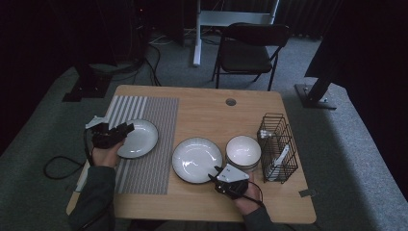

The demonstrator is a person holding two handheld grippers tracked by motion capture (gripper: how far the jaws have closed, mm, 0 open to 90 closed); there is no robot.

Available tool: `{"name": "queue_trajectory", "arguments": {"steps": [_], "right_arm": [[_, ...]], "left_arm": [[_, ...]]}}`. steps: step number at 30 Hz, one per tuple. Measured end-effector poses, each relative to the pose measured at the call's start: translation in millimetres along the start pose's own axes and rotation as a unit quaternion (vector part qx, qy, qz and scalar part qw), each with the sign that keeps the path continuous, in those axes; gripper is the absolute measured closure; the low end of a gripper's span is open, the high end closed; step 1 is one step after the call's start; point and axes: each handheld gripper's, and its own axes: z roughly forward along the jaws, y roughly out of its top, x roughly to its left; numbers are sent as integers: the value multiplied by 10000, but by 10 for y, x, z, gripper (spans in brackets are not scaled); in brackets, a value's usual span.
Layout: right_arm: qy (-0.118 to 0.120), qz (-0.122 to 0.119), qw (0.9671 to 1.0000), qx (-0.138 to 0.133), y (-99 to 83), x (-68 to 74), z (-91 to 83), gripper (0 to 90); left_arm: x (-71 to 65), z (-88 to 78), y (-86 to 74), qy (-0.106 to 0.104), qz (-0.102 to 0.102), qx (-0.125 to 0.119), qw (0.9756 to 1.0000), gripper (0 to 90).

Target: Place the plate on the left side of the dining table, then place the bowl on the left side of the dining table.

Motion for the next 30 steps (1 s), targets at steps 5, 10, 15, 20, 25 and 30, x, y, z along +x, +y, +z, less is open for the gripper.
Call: {"name": "queue_trajectory", "arguments": {"steps": [5, 10, 15, 20, 25, 30], "right_arm": [[-30, -14, 10000, 10, -12, 5, -13, 608], [-57, -7, 10000, 4, -30, -5, -48, 598], [-103, 31, 9999, 17, -53, -11, -80, 591], [-179, 46, 9998, -26, -78, -3, -173, 604], [-323, 106, 9994, -96, -90, -27, -300, 622], [-498, 157, 9984, -209, -56, -67, -447, 646]], "left_arm": [[-305, 115, 34, -385, 355, 118, 9986, 595], [-569, 227, 59, -688, 641, 222, 9953, 581], [-815, 361, 91, -966, 855, 342, 9911, 579], [-1060, 511, 110, -1199, 1059, 471, 9860, 575], [-1336, 674, 128, -1480, 1316, 600, 9784, 571], [-1592, 819, 149, -1768, 1502, 682, 9703, 567]]}}
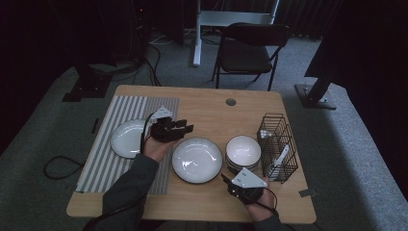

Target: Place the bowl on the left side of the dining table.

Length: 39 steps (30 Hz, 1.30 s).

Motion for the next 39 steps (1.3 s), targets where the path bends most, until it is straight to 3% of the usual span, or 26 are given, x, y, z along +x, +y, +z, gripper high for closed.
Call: {"name": "queue_trajectory", "arguments": {"steps": [5, 13, 16, 21, 26, 35, 36, 39], "right_arm": [[-233, 63, 9996, -173, 74, -61, -142, 650], [-578, 147, 9974, -396, 123, -136, -318, 629], [-760, 245, 9964, -301, 112, -182, -336, 652], [-774, 328, 9963, -197, 62, -215, -312, 708], [-744, 395, 9964, -107, 13, -229, -263, 739], [-732, 377, 9965, -101, 12, -222, -255, 719], [-716, 359, 9967, -106, 9, -222, -256, 711], [-707, 338, 9969, -114, 8, -220, -256, 704]], "left_arm": [[-182, 258, 86, -304, 148, 130, 9993, 566], [-439, 568, 119, -752, 159, 257, 9967, 559], [-535, 661, 122, -916, 181, 317, 9951, 559], [-667, 799, 103, -1093, 220, 434, 9928, 556], [-769, 899, 81, -1176, 277, 528, 9913, 555], [-905, 1041, 83, -1061, 394, 743, 9908, 603], [-936, 1070, 73, -871, 409, 811, 9920, 633], [-937, 1094, 66, -799, 364, 865, 9924, 670]]}}
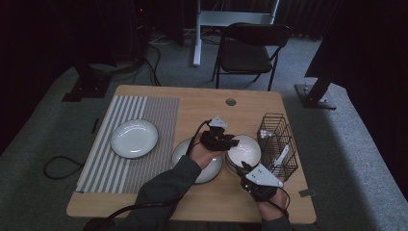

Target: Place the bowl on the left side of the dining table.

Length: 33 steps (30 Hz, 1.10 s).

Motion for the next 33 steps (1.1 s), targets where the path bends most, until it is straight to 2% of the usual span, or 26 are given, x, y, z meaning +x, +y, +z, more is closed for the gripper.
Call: {"name": "queue_trajectory", "arguments": {"steps": [9, 13, 15, 22, 26, 28, 29, 32, 33], "right_arm": [[19, -13, 10000, -44, 6, 5, -1, 692], [17, -24, 10000, -77, 13, 8, -6, 692], [30, -28, 10000, -83, 14, 11, -7, 692], [19, -20, 10000, -74, 4, 3, -8, 691], [-19, 14, 9999, -109, 0, -4, -24, 692], [-21, 22, 9999, -114, 1, -6, -26, 692], [-36, 21, 9999, -120, 0, -10, -33, 692], [-53, 53, 9996, -255, 15, -13, -59, 692], [-69, 36, 9995, -312, 22, -14, -74, 692]], "left_arm": [[-59, 53, 9, 400, 63, 86, 9991, 767], [-71, 71, 4, 482, 93, 116, 9987, 796], [-98, 89, 3, 588, 163, 118, 9981, 810], [-132, 85, 2, 695, 329, 88, 9970, 820], [-161, 66, -1, 774, 439, -4, 9960, 818], [-164, 45, 2, 764, 457, -103, 9960, 818], [-166, 16, 14, 741, 456, -227, 9959, 819], [-177, -19, 36, 747, 533, -289, 9954, 819], [-181, -55, 55, 738, 578, -387, 9948, 819]]}}
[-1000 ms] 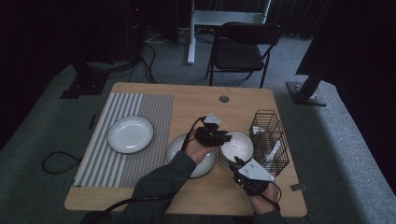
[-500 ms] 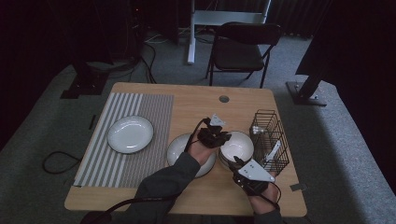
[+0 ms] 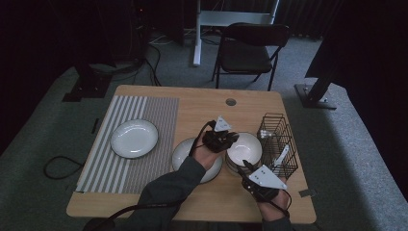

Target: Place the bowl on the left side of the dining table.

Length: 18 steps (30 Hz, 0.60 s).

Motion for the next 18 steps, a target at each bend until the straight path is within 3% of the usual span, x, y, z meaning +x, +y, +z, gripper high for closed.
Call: {"name": "queue_trajectory", "arguments": {"steps": [6, 9, 14, 15, 18], "right_arm": [[17, -55, 9992, -401, 40, 10, -98, 691], [73, -104, 9985, -535, 55, 25, -136, 689], [161, -221, 9978, -610, 67, 53, -146, 679], [221, -245, 9977, -585, 64, 77, -126, 666], [285, -256, 9979, -524, 49, 93, -91, 659]], "left_arm": [[28, -109, 55, 126, 132, -238, 9996, 823], [86, -169, 78, 161, 67, -318, 9993, 826], [169, -253, 104, 247, 11, -415, 9988, 826], [271, -357, 121, 368, -41, -481, 9982, 826], [329, -413, 121, 416, -72, -513, 9978, 826]]}}
